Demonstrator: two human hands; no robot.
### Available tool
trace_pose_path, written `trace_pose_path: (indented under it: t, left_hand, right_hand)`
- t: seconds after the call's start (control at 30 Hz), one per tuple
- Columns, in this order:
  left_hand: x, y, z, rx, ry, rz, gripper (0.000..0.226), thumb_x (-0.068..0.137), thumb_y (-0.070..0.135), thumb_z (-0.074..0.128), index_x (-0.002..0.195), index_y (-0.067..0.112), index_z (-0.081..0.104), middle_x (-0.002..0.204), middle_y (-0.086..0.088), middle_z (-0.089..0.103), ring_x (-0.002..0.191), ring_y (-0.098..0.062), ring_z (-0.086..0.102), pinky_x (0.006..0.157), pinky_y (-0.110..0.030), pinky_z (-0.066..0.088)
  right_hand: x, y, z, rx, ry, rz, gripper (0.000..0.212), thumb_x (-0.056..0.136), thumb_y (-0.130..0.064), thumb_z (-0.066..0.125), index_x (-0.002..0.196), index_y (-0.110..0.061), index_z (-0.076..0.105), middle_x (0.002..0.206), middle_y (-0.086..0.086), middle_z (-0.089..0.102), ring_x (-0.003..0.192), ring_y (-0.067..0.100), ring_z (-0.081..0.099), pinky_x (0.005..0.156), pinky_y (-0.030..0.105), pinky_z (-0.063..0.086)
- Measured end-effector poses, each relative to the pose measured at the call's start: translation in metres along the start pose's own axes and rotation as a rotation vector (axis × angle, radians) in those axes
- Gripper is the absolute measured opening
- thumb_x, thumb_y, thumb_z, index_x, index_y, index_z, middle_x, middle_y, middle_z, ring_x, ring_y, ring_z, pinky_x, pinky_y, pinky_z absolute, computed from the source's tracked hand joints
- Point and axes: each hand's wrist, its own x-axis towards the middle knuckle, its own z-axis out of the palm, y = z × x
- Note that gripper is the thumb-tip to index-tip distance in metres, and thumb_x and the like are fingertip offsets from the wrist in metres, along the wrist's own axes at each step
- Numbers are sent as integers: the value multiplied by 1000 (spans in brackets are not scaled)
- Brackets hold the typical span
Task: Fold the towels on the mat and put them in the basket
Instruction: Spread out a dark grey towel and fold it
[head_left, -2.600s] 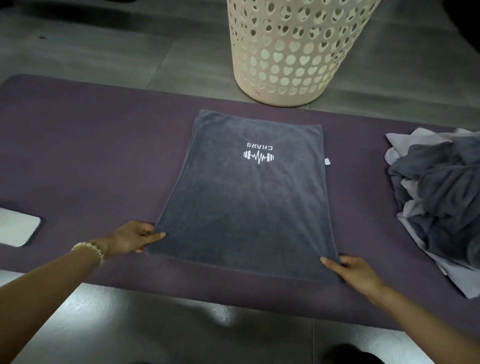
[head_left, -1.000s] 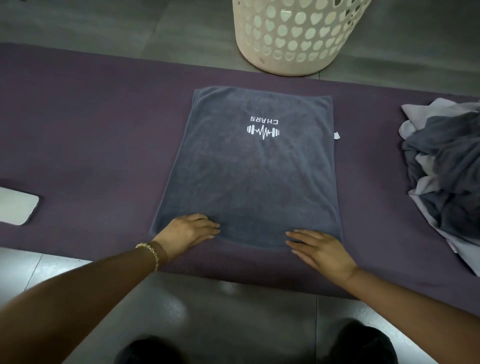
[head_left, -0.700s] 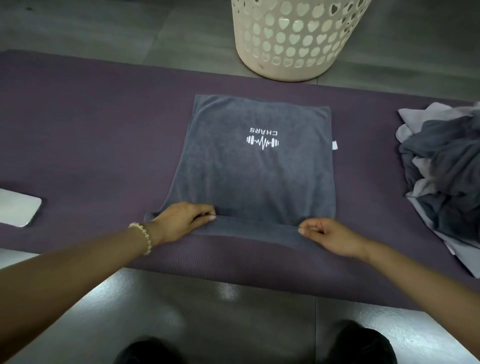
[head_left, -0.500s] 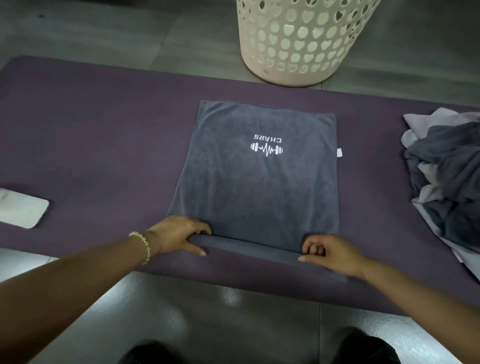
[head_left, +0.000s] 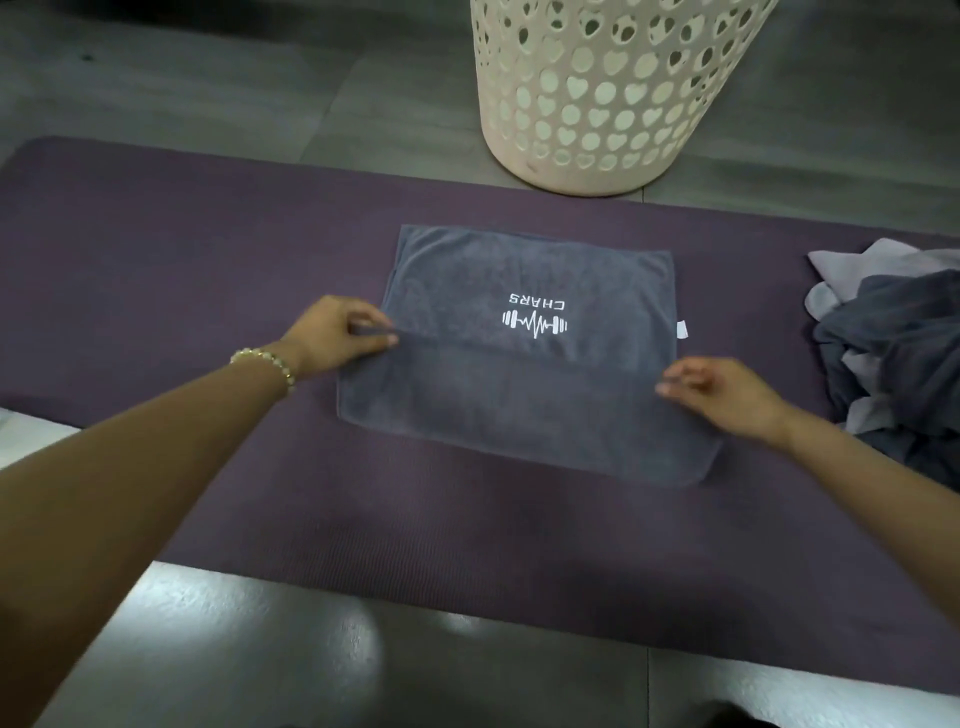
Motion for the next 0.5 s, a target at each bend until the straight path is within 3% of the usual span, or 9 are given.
trace_pose_path:
  t: [0.07,0.13,0.17,0.23,0.3,0.33,0.4,0.5]
  left_hand:
    - [13,-1,1,-78,297,-58,28,83,17,71,109,8,65,104,-7,66,91,-11,58,82,-17,43]
    - [20,-15,13,-123,366,-285,44,84,24,70,122,6,56,122,-9,60,105,-23,56,94,-32,45]
    - [19,-23,21,-120,300,-434,52,84,32,69,124,3,53,126,-10,57,111,-28,56,97,-36,45]
    - [12,-37,40,-104,140,-629,61,83,46,66,118,-2,56,121,-11,60,112,-32,57,96,-37,47]
    - [3,-43,54,-102,38,-656,66,81,52,65,116,-3,57,117,-11,62,109,-32,58,93,-36,48]
    - [1,-45,58,-96,10,-635,69,80,53,65,119,-3,55,117,-13,62,109,-33,58,92,-37,48]
    - [-3,-38,61,-136,-24,-617,71,80,51,67,125,-1,52,121,-14,60,113,-32,56,95,-37,47]
    - [-4,-27,58,-293,-9,-622,63,81,45,69,124,1,56,119,-11,61,113,-29,58,94,-31,46]
  right_hand:
    - [14,-7,-4,122,357,-1,9,88,-11,66,95,-10,62,72,-12,63,61,-10,54,65,3,40]
    - [21,1,2,203,515,148,30,86,-20,69,110,-6,57,88,0,59,76,4,55,74,15,42]
    - [21,11,7,200,513,256,41,82,-26,73,111,-2,56,94,4,57,84,12,54,81,24,43]
    - [16,31,21,233,403,459,46,72,-39,78,87,0,60,85,9,59,82,20,53,82,37,48]
    - [4,35,31,279,271,584,40,76,-38,76,64,-7,53,74,10,57,72,24,54,75,43,52]
    - [0,33,33,261,215,604,37,79,-36,74,65,-8,54,77,10,58,71,25,54,73,44,52]
    - [-4,28,36,272,131,616,29,81,-35,72,89,-8,63,92,7,60,83,24,57,73,38,50]
    - [-5,21,39,340,88,632,52,82,-32,72,120,0,59,109,10,61,102,25,58,83,34,47]
